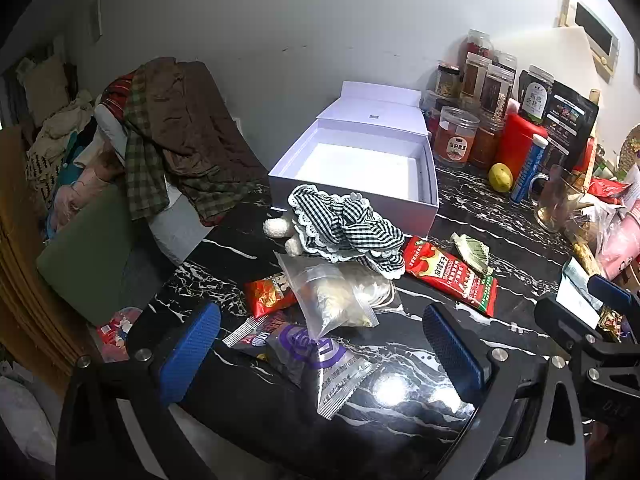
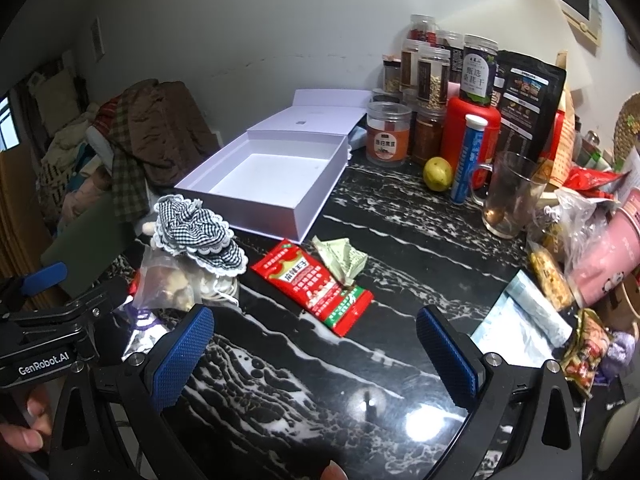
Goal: Organize soft objects
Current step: 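Move left tool toward silver GOZK bag while right tool approaches pale green packet, then grasp silver GOZK bag with left tool while right tool grasps pale green packet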
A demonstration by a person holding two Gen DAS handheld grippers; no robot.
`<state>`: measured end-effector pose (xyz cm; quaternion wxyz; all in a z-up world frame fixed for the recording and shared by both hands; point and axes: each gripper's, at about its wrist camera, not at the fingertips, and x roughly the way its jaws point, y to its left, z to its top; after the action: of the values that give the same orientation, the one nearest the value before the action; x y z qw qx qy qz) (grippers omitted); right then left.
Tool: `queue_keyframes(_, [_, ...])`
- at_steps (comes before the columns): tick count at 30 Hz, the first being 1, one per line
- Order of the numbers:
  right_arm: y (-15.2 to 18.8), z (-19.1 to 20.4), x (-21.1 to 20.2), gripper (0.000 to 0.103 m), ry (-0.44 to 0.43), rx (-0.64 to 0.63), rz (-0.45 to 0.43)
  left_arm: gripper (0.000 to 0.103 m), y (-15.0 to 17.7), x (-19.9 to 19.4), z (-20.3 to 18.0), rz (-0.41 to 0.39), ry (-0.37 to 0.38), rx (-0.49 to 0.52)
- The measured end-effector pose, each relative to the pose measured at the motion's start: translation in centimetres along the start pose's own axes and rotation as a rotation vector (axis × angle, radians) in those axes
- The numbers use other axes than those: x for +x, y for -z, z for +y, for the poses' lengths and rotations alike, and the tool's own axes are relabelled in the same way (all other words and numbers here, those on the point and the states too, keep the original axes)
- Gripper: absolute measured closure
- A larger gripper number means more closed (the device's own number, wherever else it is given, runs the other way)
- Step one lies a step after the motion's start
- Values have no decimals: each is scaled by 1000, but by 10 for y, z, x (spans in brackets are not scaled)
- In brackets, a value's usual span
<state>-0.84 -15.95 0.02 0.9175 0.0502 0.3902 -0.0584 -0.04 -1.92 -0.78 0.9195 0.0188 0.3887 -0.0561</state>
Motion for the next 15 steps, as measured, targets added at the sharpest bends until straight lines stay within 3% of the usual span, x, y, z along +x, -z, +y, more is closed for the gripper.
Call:
queue_keyframes(11, [8,-2,-2,0,-17,3,0,0,8,2,0,6,13,-13])
queue_keyframes(15, [14,-2,4,0,-39,2,21,0,17,10,0,41,29,-19])
